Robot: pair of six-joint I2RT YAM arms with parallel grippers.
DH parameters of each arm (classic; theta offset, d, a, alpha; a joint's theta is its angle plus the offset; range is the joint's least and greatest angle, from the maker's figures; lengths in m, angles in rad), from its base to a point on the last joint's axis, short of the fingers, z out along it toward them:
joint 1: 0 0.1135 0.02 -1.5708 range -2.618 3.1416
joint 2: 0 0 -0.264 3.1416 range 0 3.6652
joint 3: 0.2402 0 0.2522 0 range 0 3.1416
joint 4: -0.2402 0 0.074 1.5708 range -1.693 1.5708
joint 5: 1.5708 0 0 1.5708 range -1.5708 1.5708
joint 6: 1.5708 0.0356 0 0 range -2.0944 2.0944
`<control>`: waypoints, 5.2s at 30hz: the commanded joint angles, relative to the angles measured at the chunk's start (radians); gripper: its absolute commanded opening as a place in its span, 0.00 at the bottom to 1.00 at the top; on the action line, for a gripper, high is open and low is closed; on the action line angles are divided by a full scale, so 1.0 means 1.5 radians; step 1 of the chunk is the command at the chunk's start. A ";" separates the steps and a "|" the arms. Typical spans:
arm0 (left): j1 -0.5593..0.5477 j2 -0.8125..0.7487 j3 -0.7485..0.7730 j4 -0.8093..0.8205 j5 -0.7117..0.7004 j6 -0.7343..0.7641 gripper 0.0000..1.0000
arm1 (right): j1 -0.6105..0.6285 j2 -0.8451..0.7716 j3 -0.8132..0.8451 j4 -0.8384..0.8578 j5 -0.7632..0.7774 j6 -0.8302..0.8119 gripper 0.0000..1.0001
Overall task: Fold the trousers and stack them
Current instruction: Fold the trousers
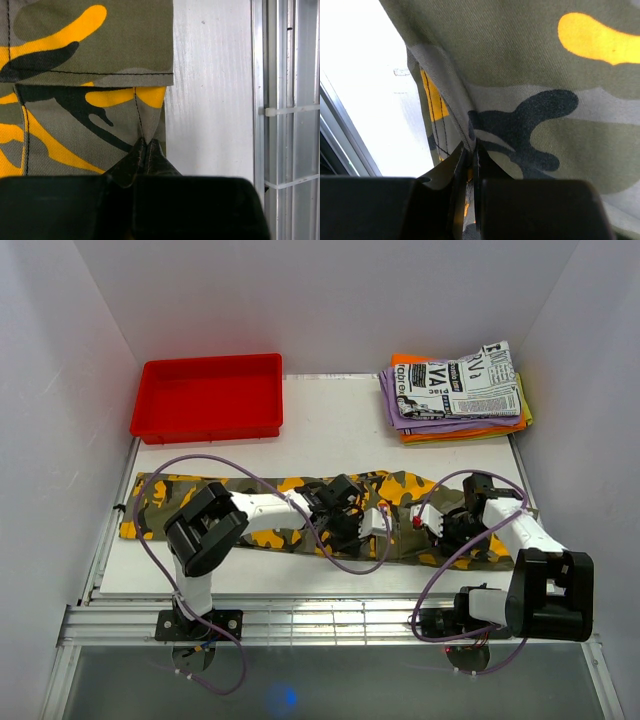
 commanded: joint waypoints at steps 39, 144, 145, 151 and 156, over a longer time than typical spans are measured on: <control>0.089 -0.064 0.091 -0.161 0.018 -0.086 0.52 | -0.305 -0.035 0.188 -0.182 0.113 -0.184 0.64; 1.036 0.233 0.546 -0.620 0.014 0.165 0.28 | 0.049 0.173 0.142 0.044 0.154 0.410 0.54; 1.036 0.231 0.533 -0.620 0.012 0.166 0.28 | 0.049 0.174 0.142 0.044 0.155 0.411 0.54; 1.036 0.216 0.485 -0.608 -0.005 0.166 0.39 | 0.050 0.191 0.148 0.045 0.166 0.414 0.54; 1.035 0.204 0.448 -0.583 -0.031 0.158 0.40 | 0.050 0.204 0.154 0.045 0.177 0.414 0.52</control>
